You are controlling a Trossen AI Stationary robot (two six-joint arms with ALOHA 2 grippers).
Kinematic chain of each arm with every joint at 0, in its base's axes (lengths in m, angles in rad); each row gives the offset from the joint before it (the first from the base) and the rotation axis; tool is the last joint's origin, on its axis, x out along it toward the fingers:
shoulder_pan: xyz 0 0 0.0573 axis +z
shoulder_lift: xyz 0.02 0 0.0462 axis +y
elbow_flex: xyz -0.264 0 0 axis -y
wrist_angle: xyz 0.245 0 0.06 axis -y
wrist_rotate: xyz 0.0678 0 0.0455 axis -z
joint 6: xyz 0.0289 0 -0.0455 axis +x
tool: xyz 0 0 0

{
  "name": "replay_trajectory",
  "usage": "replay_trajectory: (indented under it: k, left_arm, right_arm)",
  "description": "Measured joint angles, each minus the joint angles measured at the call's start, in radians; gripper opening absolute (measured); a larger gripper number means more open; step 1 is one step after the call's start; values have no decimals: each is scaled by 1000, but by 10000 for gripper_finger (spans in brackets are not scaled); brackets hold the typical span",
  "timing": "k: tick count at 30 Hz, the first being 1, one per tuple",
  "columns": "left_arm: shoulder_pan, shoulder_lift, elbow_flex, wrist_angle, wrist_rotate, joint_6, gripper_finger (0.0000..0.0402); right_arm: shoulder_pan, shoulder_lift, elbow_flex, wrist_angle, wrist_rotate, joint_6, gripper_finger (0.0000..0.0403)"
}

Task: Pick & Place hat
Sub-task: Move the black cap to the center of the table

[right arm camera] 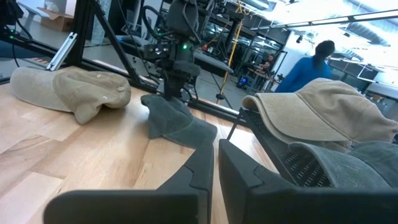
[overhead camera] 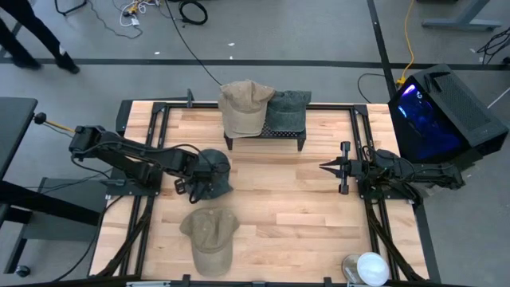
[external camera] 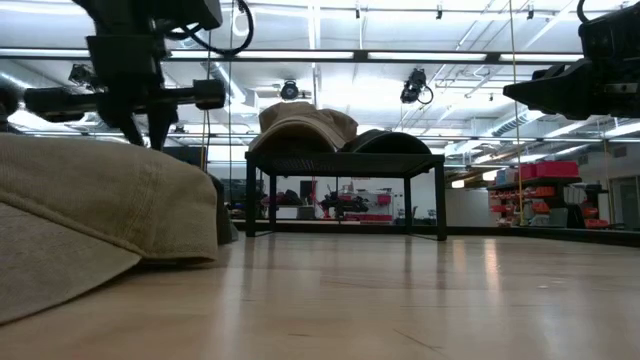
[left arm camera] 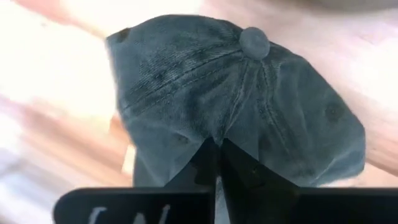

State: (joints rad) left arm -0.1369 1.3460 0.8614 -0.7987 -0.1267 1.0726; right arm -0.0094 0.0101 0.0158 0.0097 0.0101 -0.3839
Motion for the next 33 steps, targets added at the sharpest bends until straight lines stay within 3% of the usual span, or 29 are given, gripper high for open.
replay_trajectory:
  k: [15,19,28,33]
  left_arm:
    - [56,0,258,-69,-5,-180,6]
    - [79,0,323,-69,49,-233,5]
    - [108,0,438,-31,72,-359,5]
    - [108,18,471,38,79,-504,5]
  right_arm:
    - [0,0,0,0,0,0,29]
    - [0,0,0,0,0,0,29]
    - [0,0,0,0,0,0,29]
    - [0,0,0,0,0,0,29]
